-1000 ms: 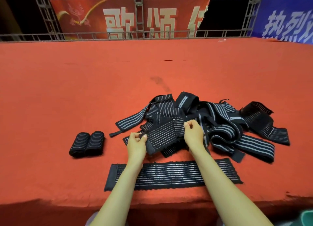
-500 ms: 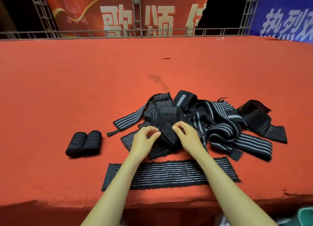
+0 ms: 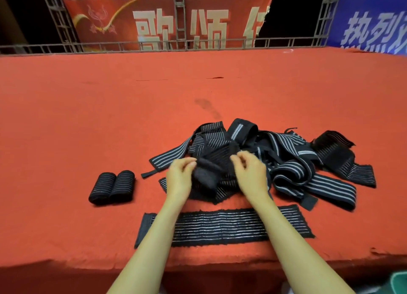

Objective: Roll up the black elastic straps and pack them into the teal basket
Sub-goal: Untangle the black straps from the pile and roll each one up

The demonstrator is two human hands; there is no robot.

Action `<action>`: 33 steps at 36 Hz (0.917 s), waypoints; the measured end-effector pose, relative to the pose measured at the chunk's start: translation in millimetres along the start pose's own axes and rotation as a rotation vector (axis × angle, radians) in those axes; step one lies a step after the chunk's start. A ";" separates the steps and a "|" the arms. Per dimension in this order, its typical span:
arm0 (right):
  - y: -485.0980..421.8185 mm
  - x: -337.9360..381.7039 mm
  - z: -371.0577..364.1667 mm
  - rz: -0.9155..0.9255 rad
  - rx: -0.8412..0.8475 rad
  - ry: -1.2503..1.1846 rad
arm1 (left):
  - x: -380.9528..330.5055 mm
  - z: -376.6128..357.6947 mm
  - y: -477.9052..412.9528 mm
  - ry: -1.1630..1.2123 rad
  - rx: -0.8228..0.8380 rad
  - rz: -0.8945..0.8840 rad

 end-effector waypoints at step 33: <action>14.4 55.2 7.7 0.113 0.538 -0.392 | -72.8 -2.4 39.8 0.223 0.297 -0.171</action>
Point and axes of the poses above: each hand's wrist, its own y-axis away from the middle knuckle, its own z-axis out of the back of the hand, x = y × z, the point moved 8 cm from there along -y, towards the middle knuckle, and after that the axes turned 3 degrees about -y, right-handed, at the moved point
